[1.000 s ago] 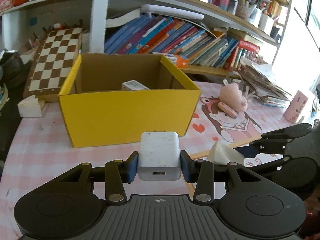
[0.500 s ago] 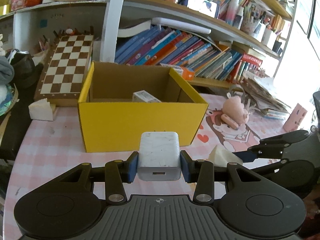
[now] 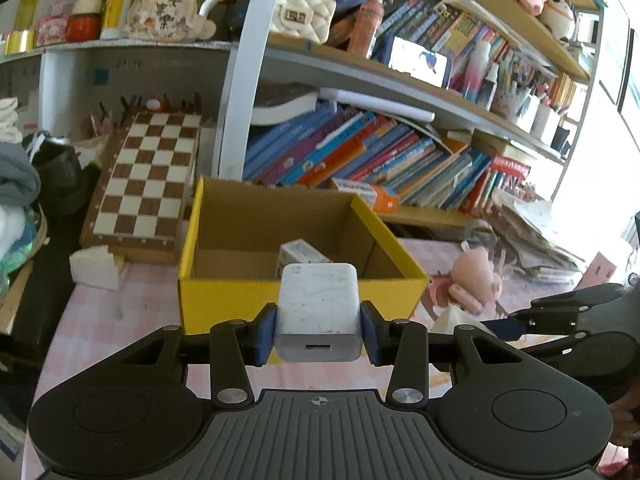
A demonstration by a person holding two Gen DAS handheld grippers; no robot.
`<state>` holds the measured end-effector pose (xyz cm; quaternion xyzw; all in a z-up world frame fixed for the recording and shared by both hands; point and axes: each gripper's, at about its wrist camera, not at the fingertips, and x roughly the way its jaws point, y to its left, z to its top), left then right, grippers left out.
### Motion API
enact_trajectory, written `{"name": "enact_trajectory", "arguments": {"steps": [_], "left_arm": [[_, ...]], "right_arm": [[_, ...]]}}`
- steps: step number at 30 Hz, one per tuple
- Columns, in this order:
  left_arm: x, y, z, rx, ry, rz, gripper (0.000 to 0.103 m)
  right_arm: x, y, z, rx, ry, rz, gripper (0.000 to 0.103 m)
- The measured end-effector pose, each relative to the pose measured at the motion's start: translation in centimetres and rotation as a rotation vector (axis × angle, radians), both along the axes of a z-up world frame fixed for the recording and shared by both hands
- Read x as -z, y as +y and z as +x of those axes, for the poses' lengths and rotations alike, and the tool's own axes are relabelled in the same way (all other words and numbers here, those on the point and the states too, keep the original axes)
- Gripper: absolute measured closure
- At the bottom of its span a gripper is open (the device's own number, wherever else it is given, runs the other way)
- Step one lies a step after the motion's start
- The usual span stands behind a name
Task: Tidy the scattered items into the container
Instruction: 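Carry the charger and eraser with both tools over the yellow box, then lower both held items into the yellow box and open both tools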
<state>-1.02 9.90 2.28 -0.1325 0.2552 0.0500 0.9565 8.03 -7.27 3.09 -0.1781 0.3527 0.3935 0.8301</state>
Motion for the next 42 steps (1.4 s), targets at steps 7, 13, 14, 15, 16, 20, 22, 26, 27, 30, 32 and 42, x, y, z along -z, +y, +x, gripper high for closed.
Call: {"name": "enact_trajectory", "arguments": {"steps": [7, 13, 14, 15, 16, 20, 22, 26, 27, 30, 32, 42], "left_arm": [[-1.3, 1.5, 2.2, -0.012, -0.047, 0.035, 0.062], [-1.4, 2.8, 4.5, -0.028, -0.050, 0.056, 0.062], [-1.3, 3.0, 4.9, -0.030, -0.046, 0.059, 0.062], [-1.2, 3.2, 5.3, -0.032, -0.041, 0.061, 0.062], [-1.0, 3.3, 5.8, -0.034, -0.039, 0.063, 0.062], [-0.3, 3.8, 7.4, -0.039, -0.015, 0.080, 0.062], [0.2, 4.0, 8.1, -0.042, 0.003, 0.086, 0.062], [1.2, 4.4, 9.4, -0.051, 0.043, 0.092, 0.062], [1.4, 4.4, 9.6, -0.053, 0.050, 0.093, 0.062], [2.1, 4.5, 10.1, -0.055, 0.075, 0.099, 0.062], [2.4, 4.5, 10.5, -0.053, 0.094, 0.107, 0.062], [4.4, 4.2, 12.9, -0.014, 0.231, 0.140, 0.061]], "right_arm": [[-1.6, 1.3, 2.2, -0.010, -0.031, 0.021, 0.068], [-2.4, 3.0, 4.4, -0.032, -0.062, 0.022, 0.068], [-2.4, 3.4, 4.8, -0.036, -0.064, 0.020, 0.068], [-2.5, 3.7, 5.2, -0.040, -0.066, 0.018, 0.068], [-2.5, 4.1, 5.6, -0.045, -0.065, 0.016, 0.068], [-2.6, 5.6, 7.3, -0.066, -0.057, 0.006, 0.068], [-2.6, 6.4, 8.2, -0.077, -0.053, 0.001, 0.068], [-2.3, 8.0, 9.8, -0.086, -0.050, -0.015, 0.068], [-2.2, 8.4, 10.2, -0.089, -0.052, -0.019, 0.068], [-1.8, 9.7, 11.1, -0.102, -0.055, -0.033, 0.068], [-1.6, 10.6, 11.8, -0.111, -0.040, -0.036, 0.068], [0.6, 15.8, 14.3, -0.148, 0.007, -0.072, 0.068]]}}
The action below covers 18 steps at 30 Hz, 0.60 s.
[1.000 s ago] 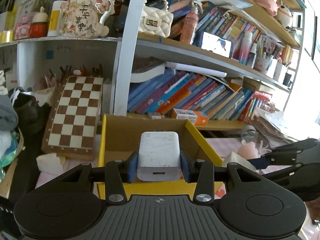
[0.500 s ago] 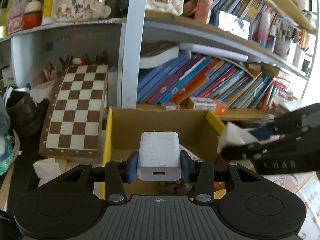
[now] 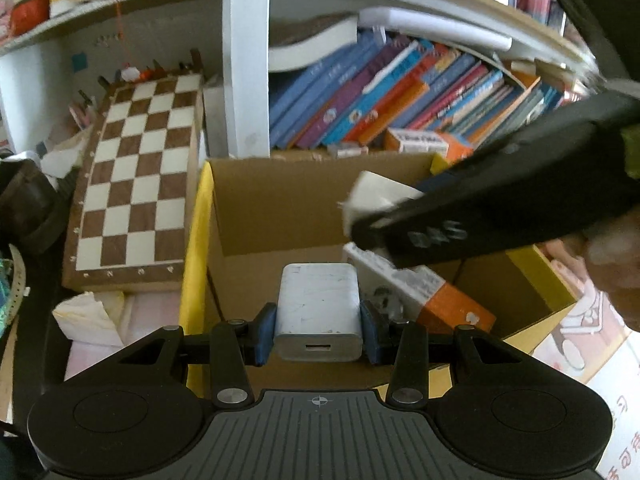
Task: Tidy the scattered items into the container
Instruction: 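Lower both held items into the yellow box and open both tools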
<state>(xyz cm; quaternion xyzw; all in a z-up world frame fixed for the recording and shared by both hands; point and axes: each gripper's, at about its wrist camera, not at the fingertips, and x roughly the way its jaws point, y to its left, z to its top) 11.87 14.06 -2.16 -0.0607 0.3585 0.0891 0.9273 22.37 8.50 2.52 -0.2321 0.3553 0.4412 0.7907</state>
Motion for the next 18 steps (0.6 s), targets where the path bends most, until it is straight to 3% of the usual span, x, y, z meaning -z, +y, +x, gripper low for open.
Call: {"name": "enact_trajectory", "arguments": {"steps": [18], "left_arm": [[0.1, -0.6, 0.4, 0.051, 0.040, 0.038, 0.060]], "right_arm": [[5.3, 5.9, 2.7, -0.119, 0.077, -0.127, 0.068]]}}
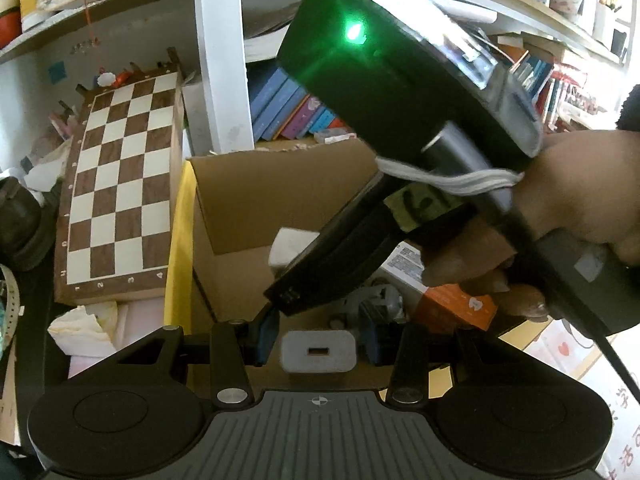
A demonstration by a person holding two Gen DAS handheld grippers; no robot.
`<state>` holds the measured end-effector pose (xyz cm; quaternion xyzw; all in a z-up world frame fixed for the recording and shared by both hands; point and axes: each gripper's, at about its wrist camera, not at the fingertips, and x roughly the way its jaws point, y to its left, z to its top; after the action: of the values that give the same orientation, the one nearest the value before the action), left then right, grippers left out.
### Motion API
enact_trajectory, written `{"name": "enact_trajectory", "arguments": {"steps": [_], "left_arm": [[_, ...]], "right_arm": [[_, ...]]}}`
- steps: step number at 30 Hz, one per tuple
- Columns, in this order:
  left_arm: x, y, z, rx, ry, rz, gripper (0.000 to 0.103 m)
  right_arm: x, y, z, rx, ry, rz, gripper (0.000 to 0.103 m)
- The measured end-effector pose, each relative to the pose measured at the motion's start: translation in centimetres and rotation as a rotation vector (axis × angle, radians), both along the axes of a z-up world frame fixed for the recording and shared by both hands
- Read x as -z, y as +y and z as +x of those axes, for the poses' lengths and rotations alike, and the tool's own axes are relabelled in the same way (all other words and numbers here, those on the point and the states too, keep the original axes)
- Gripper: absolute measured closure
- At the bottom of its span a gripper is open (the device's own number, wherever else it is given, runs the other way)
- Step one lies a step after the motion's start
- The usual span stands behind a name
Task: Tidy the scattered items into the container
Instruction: 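Lower both held items into the yellow box and open both tools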
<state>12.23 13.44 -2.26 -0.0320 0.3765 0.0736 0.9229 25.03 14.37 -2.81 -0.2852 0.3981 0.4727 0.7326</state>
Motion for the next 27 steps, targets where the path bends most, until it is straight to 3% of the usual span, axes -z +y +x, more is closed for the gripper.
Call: {"name": "enact_trajectory", "arguments": {"steps": [11, 27], "left_arm": [[-0.1, -0.1, -0.2, -0.005, -0.007, 0.012, 0.057], [-1.8, -1.2, -2.3, -0.036, -0.082, 0.022, 0.027]], "right_arm": [[1.0, 0.5, 0.8, -0.016, 0.038, -0.027, 0.065], [-3.1, -2.6, 0.3, 0.073, 0.075, 0.118, 0.038]]}}
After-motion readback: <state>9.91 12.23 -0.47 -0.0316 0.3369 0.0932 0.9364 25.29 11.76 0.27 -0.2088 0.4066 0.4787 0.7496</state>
